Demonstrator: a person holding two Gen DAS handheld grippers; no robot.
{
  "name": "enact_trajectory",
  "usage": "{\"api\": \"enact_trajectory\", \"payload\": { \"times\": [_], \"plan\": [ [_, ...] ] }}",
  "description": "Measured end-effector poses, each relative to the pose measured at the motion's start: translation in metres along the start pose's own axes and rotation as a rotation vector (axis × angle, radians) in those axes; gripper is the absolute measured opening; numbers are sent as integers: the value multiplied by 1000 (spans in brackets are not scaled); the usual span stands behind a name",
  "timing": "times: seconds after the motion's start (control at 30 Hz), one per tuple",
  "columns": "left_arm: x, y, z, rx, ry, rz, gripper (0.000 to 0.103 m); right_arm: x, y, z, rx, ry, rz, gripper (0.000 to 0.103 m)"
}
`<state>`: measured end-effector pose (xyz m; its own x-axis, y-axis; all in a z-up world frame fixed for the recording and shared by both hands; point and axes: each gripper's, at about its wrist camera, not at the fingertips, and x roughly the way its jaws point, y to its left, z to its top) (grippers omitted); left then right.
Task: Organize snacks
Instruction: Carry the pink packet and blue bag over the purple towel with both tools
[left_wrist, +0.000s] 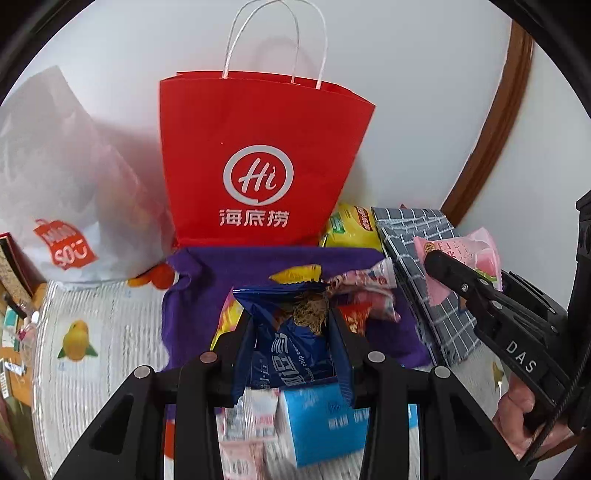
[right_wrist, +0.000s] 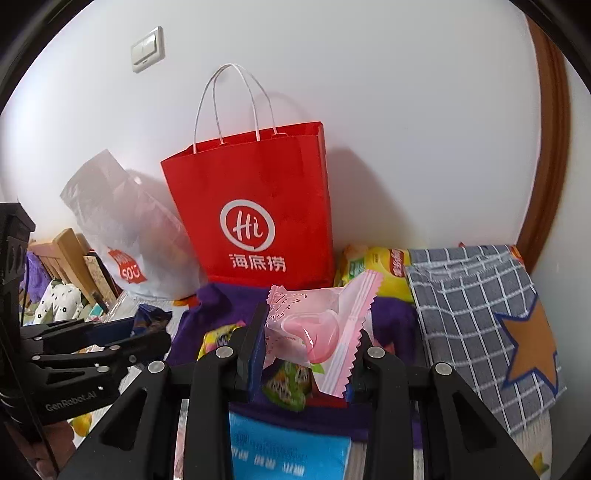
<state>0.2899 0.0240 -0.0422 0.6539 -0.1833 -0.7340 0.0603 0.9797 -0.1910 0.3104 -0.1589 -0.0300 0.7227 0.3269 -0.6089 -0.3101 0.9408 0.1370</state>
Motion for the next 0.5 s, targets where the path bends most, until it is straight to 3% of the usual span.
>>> {"api": "enact_trajectory", "payload": {
  "times": [0.3, 0.5],
  "plan": [
    [50, 10, 16, 22, 9, 18, 37, 44, -8, 2, -18, 59, -20, 33],
    [75, 32, 14, -17, 69, 41, 37, 70, -15, -5, -27, 117, -31, 33]
  ]
}}
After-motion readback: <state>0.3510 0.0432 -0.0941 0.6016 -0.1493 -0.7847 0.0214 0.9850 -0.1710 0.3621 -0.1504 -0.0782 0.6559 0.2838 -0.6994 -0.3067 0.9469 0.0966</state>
